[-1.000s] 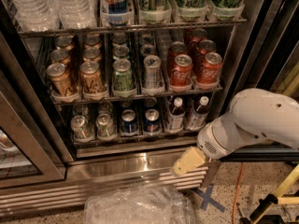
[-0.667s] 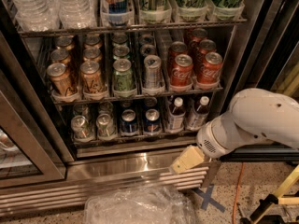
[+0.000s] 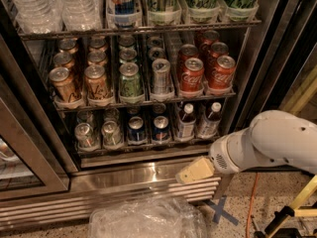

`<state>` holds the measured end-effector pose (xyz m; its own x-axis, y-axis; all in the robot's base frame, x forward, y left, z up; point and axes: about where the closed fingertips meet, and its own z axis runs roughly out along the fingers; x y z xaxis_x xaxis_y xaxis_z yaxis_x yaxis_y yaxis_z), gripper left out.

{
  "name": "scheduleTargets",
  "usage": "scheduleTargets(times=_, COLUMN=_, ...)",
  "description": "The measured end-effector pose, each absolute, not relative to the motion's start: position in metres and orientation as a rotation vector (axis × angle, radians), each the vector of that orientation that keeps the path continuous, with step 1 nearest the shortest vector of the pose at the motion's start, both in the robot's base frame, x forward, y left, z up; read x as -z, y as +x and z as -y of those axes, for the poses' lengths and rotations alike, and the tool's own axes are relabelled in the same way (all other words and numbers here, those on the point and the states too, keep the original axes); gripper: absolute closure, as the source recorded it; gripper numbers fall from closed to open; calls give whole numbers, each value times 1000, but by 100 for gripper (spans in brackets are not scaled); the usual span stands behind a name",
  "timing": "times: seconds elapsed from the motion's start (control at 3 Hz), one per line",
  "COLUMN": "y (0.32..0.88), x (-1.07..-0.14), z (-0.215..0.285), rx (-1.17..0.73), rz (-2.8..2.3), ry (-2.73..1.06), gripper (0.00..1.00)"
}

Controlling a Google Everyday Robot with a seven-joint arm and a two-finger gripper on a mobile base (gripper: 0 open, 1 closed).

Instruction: Pick blue plastic bottle from bottom shelf of fridge

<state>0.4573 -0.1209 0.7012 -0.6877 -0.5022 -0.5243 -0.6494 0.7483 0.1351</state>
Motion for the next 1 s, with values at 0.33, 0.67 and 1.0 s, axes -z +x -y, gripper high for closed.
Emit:
scheduleTargets(times=0.33, y=470, x=-693, z=128, rx=-403, rz=-2450, ry=-667, gripper=0)
scheduleTargets(times=0.67, y=478, x=-688, z=128, rx=-344, rz=-2410, ry=-516, gripper=0)
scheduleTargets(times=1.0, y=499, x=-701, z=131, rx=-291, rz=-2316, ry=-412, gripper=0)
